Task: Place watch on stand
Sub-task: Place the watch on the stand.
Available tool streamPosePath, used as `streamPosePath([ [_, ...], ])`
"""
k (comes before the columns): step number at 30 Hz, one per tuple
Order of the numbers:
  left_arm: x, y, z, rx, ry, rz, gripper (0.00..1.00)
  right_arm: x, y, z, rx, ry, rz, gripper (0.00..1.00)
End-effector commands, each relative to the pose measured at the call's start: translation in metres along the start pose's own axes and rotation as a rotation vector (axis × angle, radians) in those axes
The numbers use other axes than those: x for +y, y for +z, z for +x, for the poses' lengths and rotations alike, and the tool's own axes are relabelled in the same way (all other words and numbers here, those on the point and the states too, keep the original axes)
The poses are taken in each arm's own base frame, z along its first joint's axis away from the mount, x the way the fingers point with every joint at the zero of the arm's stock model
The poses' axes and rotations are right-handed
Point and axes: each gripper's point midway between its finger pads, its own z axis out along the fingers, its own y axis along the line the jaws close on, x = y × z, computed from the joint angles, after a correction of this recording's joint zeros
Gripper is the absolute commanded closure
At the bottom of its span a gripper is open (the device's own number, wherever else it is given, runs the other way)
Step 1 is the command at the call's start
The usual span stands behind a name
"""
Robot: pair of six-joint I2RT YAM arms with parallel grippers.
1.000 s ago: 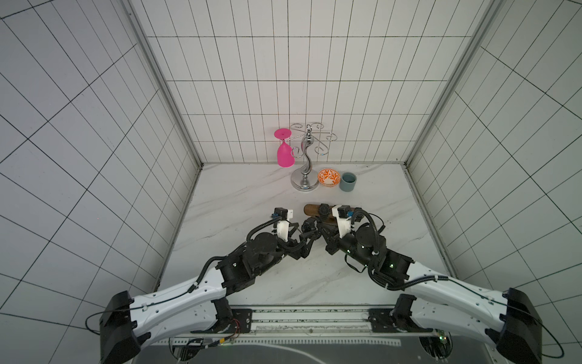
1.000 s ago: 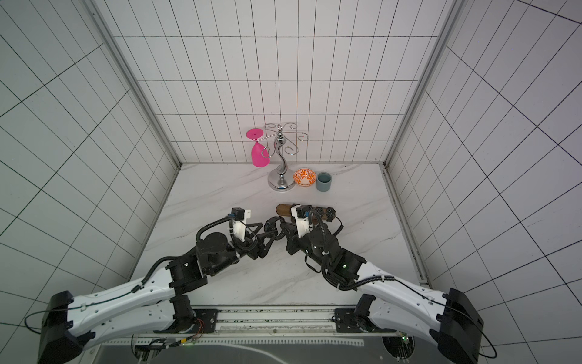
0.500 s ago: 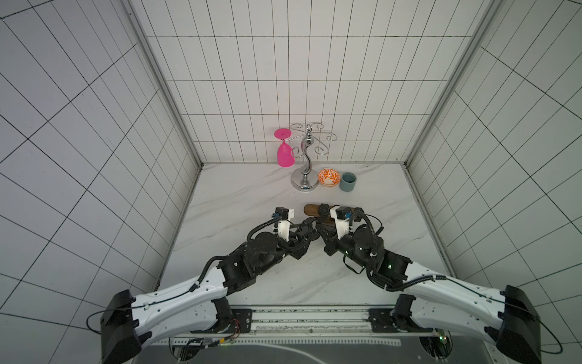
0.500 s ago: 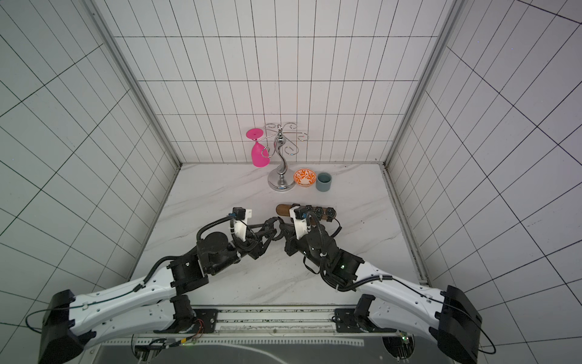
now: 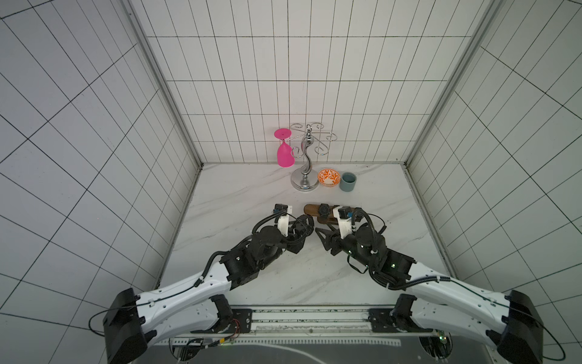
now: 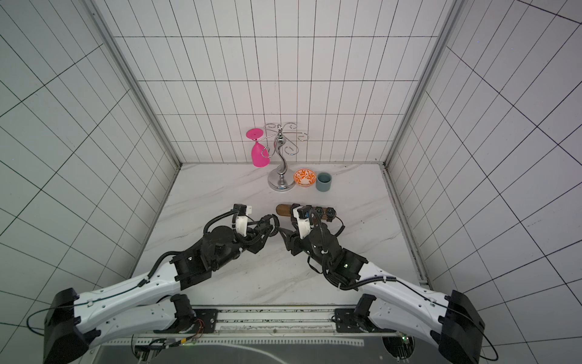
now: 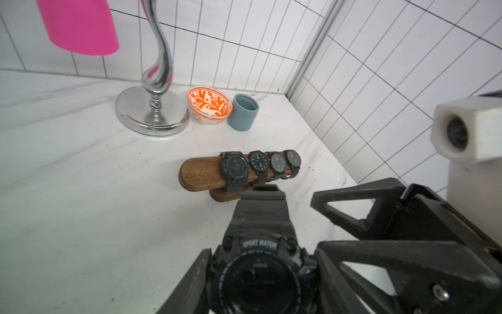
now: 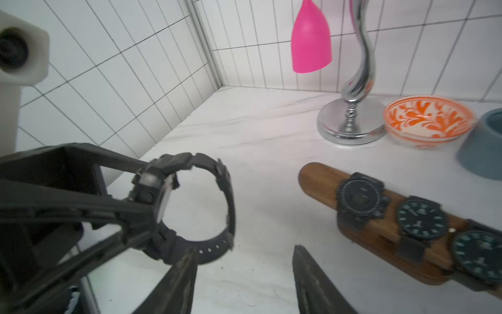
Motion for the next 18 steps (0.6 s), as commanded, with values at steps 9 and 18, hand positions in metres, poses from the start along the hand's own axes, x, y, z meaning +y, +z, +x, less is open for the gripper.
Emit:
streamPosePath([
  [9, 0.077, 0.037, -0.025, 0.075, 0.128, -0.319, 0.55, -0.121, -0.031, -0.025, 0.02, 0.077, 0.344, 0.19],
  [18, 0.099, 0.084, -0.03, 0.136, 0.191, -0.473, 0.55, -0.202, -0.04, -0.009, 0.037, 0.323, 0.471, 0.19],
])
